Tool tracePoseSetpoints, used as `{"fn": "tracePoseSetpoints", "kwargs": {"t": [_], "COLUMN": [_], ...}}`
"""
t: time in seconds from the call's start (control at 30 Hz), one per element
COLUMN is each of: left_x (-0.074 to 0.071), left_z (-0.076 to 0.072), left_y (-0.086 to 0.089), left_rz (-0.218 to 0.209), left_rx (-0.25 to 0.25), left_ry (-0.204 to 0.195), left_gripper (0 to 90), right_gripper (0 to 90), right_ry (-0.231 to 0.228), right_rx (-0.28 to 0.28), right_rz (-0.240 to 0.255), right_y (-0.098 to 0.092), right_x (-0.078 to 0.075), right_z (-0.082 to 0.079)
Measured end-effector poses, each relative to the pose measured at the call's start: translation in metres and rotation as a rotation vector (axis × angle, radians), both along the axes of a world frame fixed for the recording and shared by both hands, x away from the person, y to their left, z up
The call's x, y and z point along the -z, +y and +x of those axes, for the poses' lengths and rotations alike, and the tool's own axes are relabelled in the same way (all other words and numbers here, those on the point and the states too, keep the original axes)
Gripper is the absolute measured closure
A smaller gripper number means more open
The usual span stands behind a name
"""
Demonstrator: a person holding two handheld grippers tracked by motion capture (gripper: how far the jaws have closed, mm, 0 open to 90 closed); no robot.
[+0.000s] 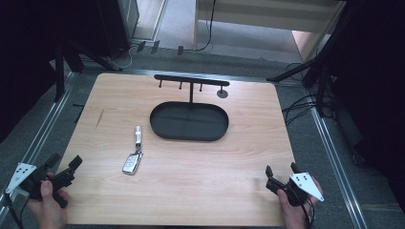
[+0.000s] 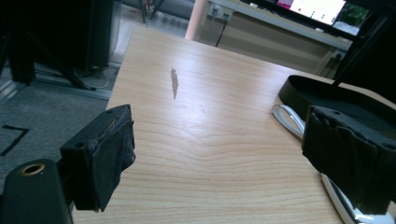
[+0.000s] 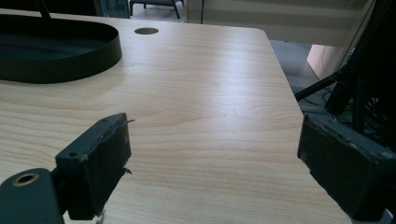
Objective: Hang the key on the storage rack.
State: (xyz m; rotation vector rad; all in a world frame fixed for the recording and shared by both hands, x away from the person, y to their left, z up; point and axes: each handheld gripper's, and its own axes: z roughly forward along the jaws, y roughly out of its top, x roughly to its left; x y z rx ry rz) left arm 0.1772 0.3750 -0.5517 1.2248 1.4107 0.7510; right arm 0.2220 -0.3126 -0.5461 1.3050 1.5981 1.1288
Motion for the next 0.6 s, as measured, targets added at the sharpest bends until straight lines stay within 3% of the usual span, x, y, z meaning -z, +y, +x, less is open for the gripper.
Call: {"fn": "tracePoseSetpoints", "kwargs": {"t": [0.1,0.2,0.3,0.6], "left_x": [-0.002,-0.004,-0.006,-0.025], "left_z": [0.001,0.002,0.004,0.013], "left_y": [-0.001,-0.002,-0.007,-0.04], "left_rz": [0.017,0.008,0.033,0.073], "left_rx": [-0.01,0.001,0.01,0.079], "left_ry": [0.022,0.028,0.04,0.062], "left_gripper": [9.6,9.6,9.6,9.6], "right_gripper": [9.3,9.3,9.3,9.4], "right_ry": [-0.001,-0.001,0.0,0.001], "right_rx": [0.004,0.002,-0.001,-0.003], "right_rz": [-0.003,-0.002,-0.001,-0.015], "right_y": [0.0,0.0,0.0,0.001], "right_x": [0.0,0.0,0.0,0.0], "right_z": [0.0,0.0,0.0,0.001]}}
